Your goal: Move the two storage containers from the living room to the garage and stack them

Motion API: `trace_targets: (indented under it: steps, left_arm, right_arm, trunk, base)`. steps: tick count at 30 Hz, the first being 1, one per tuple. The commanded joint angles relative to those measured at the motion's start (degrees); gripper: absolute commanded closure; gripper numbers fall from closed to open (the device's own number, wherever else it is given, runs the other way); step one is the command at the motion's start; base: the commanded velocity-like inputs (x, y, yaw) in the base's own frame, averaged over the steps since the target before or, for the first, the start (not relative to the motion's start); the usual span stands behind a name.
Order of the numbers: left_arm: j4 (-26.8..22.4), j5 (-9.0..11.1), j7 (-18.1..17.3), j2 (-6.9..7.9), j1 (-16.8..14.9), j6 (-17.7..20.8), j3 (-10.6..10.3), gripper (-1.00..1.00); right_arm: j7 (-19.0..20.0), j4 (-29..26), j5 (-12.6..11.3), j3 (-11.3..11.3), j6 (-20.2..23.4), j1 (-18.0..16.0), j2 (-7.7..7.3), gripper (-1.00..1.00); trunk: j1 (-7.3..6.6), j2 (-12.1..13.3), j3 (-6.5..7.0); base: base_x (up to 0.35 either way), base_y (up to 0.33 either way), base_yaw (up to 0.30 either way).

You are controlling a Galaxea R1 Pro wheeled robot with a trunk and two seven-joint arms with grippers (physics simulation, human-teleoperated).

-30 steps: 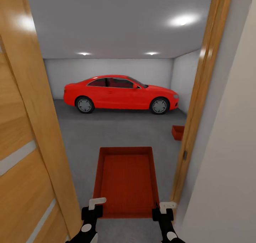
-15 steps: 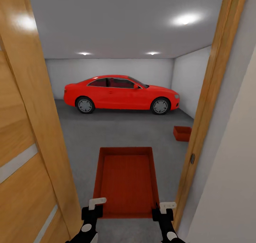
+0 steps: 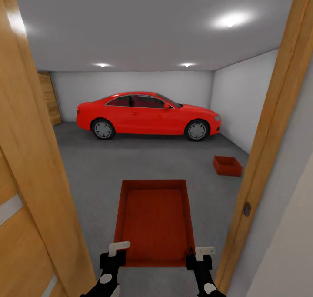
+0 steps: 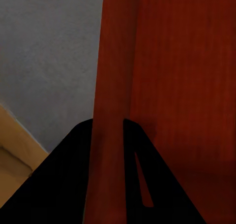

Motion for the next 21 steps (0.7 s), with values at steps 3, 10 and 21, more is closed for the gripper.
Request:
trace_targets:
  steps: [3,10,21]
  left_arm:
    - [0.17,1.07,-1.14,0.01,-0.02,4.28,-0.58,1.0]
    - [0.17,1.06,-1.14,0.01,-0.02,4.28,-0.58,1.0]
    - [0.18,1.07,-1.14,0.03,-0.02,4.28,-0.59,1.0]
  right_arm:
    - [-1.2,-0.06,-0.83,-0.55,-4.52,-0.13,0.0,1.0]
    - [-1.2,-0.04,-0.83,-0.55,-4.52,-0.13,0.0,1.0]
    - [-1.2,-0.06,-0.83,-0.55,-4.52,-0.13,0.0,1.0]
  trunk:
    - [0.05,-0.1,-0.11]
    - [0.05,-0.1,-0.11]
    - [0.05,-0.1,-0.11]
  base:
    - [0.32,0.0,0.0]
    - [0.321,0.0,0.0]
    - [0.321,0.0,0.0]
